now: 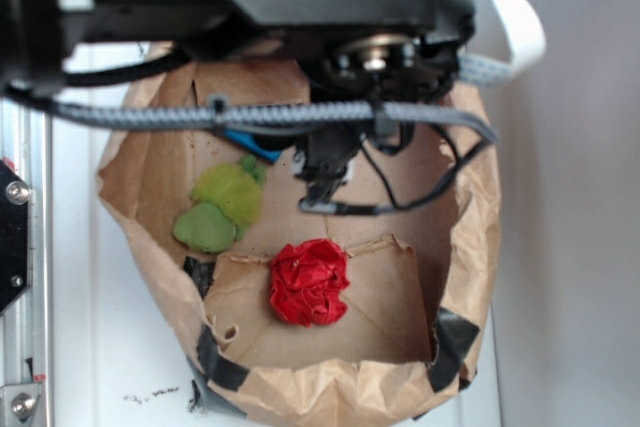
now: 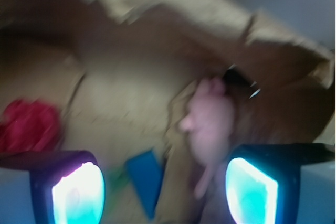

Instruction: Grab the pink bunny.

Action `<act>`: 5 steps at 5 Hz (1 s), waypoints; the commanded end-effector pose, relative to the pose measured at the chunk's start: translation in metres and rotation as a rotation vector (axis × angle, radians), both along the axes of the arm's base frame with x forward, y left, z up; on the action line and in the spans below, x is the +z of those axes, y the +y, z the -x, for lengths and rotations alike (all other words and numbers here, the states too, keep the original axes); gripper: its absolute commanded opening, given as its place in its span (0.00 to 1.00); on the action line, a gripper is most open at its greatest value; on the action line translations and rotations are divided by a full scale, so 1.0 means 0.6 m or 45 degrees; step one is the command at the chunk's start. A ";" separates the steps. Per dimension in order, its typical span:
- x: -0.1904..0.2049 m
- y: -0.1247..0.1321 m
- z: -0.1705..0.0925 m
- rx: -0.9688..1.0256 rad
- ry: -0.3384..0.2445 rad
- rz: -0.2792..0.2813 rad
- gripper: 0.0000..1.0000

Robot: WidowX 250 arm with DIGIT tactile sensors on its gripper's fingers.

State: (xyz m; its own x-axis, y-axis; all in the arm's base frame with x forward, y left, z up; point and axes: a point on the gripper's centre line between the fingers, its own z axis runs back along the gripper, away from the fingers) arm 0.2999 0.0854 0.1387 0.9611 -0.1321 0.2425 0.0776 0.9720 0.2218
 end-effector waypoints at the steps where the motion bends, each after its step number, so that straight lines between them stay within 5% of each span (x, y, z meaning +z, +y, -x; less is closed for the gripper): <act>1: 0.024 0.007 -0.004 0.025 -0.062 -0.017 1.00; 3: 0.024 0.007 -0.004 0.025 -0.062 -0.017 1.00; 5: -0.045 -0.024 0.021 -0.043 -0.156 -0.173 1.00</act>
